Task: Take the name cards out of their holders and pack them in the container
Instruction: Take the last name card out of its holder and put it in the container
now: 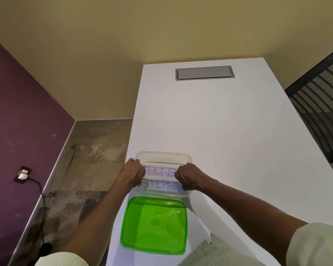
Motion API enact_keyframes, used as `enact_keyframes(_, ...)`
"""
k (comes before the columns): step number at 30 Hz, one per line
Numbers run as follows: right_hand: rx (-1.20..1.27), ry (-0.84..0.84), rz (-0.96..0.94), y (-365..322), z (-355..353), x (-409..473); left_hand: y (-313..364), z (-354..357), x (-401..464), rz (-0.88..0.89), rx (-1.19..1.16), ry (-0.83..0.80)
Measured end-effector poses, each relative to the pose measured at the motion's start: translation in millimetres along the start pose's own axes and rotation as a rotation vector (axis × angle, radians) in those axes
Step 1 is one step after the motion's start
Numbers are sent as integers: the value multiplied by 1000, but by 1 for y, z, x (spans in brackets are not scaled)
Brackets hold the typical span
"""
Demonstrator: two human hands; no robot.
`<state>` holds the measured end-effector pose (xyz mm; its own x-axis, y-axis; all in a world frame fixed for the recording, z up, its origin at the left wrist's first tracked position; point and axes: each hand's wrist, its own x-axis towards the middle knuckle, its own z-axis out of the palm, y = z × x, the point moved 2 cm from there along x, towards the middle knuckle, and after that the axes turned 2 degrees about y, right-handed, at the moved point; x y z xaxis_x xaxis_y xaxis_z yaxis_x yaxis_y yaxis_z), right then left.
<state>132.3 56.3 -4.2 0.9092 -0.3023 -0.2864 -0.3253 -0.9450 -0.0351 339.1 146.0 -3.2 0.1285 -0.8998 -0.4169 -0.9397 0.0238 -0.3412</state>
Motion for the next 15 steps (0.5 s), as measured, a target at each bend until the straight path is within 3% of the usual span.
enact_keyframes(15,33,-1,-19,-4,12,4,5,8,-3,-3,-23,-15)
